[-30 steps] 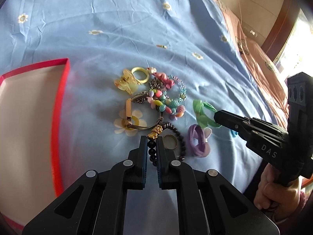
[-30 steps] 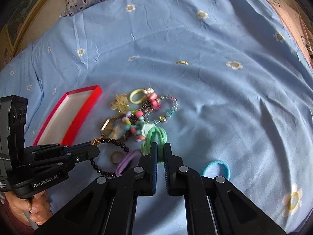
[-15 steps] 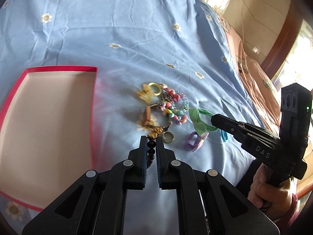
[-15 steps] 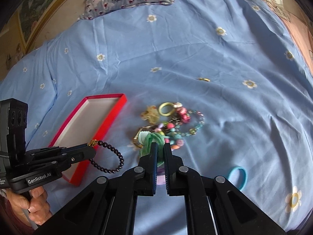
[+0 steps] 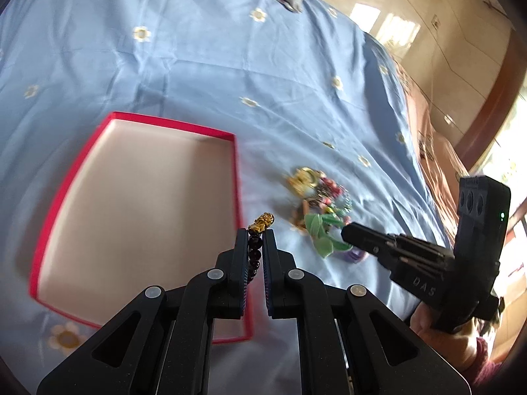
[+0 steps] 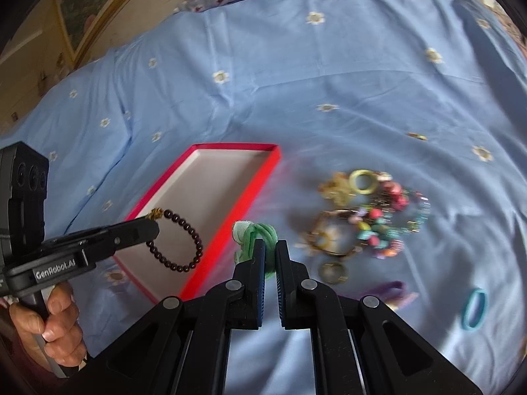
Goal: Organize jewelry
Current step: 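Carry the bracelet and green hair tie into the red box and release both, then grasp the gold watch with the left tool while the right tool grasps the beaded bracelet, then lower the watch and beaded bracelet into the red box and open both tools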
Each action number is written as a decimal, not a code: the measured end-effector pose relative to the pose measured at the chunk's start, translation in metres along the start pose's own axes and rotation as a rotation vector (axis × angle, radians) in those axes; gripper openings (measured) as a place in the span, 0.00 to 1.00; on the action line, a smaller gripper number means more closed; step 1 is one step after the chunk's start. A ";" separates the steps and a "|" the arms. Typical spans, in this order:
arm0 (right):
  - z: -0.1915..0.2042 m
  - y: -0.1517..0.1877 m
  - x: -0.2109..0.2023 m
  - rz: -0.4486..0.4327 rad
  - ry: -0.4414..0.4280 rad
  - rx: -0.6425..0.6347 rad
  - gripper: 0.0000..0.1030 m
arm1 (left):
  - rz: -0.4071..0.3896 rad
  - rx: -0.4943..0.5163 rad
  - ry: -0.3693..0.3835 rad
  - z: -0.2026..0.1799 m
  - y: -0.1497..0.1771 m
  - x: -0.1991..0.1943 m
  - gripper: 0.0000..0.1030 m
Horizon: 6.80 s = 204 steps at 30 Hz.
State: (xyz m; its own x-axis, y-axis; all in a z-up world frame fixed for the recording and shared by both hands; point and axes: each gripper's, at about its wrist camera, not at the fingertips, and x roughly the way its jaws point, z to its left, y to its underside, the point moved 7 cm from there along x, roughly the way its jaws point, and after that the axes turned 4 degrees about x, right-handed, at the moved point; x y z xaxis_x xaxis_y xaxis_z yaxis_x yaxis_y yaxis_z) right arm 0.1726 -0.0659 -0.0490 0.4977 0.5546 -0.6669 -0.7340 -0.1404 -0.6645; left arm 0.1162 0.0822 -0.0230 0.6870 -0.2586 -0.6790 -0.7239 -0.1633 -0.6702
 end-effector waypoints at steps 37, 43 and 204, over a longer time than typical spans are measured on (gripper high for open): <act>0.096 0.020 0.139 0.256 -0.100 -0.162 0.06 | 0.116 -0.222 -0.237 0.162 0.040 0.026 0.07; 0.098 0.020 0.140 0.260 -0.103 -0.160 0.11 | 0.127 -0.204 -0.253 0.159 0.039 0.026 0.14; 0.103 -0.051 0.121 0.086 -0.200 -0.087 0.12 | 0.128 -0.117 -0.269 0.148 -0.014 0.047 0.08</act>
State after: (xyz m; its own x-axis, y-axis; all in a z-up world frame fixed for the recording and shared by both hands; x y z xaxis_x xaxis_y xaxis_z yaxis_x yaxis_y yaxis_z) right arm 0.2224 0.0929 -0.0606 0.3270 0.6879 -0.6480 -0.7229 -0.2595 -0.6403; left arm 0.1685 0.2133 -0.0898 0.5704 -0.0259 -0.8210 -0.7972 -0.2581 -0.5457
